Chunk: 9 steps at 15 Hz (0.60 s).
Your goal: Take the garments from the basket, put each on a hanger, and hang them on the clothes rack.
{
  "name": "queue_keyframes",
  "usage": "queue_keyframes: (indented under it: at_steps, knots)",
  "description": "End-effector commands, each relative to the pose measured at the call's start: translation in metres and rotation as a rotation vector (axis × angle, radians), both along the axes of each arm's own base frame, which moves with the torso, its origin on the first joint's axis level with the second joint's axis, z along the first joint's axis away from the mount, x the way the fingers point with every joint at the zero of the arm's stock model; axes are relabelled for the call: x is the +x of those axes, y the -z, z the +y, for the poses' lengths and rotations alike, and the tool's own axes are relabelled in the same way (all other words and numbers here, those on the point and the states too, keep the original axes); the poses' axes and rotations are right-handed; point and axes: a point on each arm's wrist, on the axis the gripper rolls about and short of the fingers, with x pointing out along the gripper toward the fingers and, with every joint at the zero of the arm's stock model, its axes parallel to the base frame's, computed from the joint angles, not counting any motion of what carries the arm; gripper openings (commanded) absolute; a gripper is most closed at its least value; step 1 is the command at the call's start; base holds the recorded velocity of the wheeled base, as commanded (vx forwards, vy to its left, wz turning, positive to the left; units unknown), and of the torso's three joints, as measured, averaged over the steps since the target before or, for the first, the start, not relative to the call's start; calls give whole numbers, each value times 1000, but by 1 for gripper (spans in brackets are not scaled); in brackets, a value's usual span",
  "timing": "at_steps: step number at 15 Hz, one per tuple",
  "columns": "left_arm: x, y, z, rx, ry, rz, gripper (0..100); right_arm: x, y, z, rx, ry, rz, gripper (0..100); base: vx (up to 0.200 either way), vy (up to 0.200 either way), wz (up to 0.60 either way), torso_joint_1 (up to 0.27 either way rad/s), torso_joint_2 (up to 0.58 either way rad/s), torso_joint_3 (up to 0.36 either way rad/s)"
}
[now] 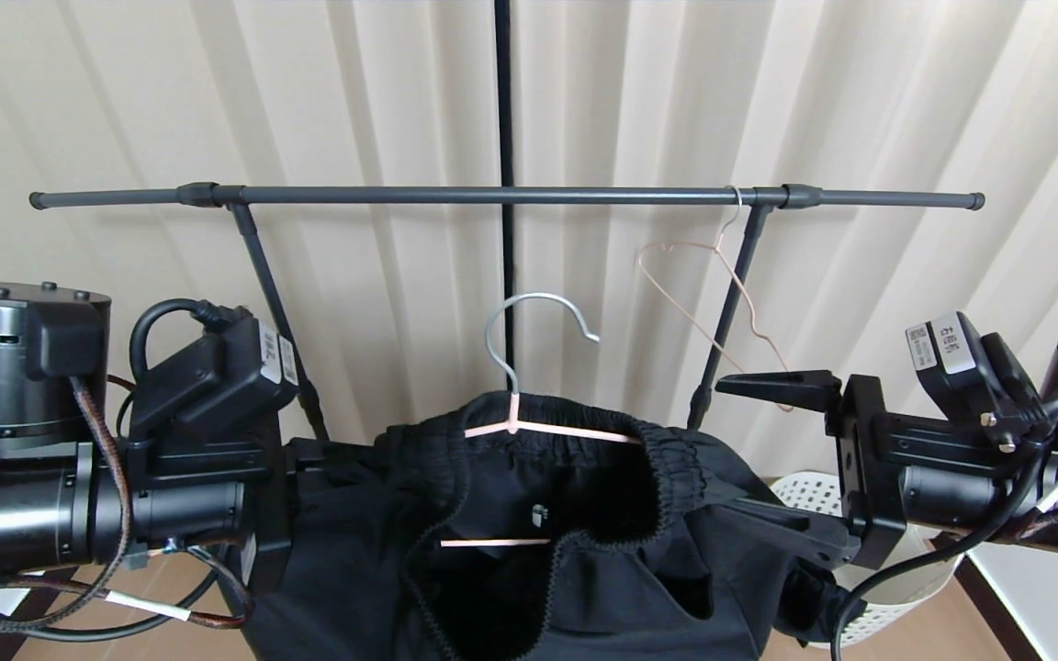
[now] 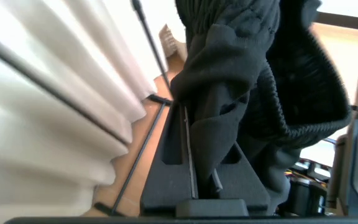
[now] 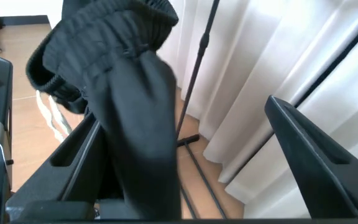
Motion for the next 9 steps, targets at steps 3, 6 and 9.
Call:
queue_keyframes:
  at_steps: [3, 6, 9]
  knots:
    - [-6, -10, 11, -29, -70, -20, 0, -2, 1, -1, -3, 0, 3, 100, 0, 0, 0, 0, 0, 0]
    - [-8, -14, 15, -36, -94, -35, 0, -2, 5, -1, -24, -10, -17, 100, 0, 0, 0, 0, 0, 0]
    - [-10, -17, 17, -47, -102, -39, 0, -1, 8, 0, -38, -21, -27, 100, 0, 0, 0, 0, 0, 0]
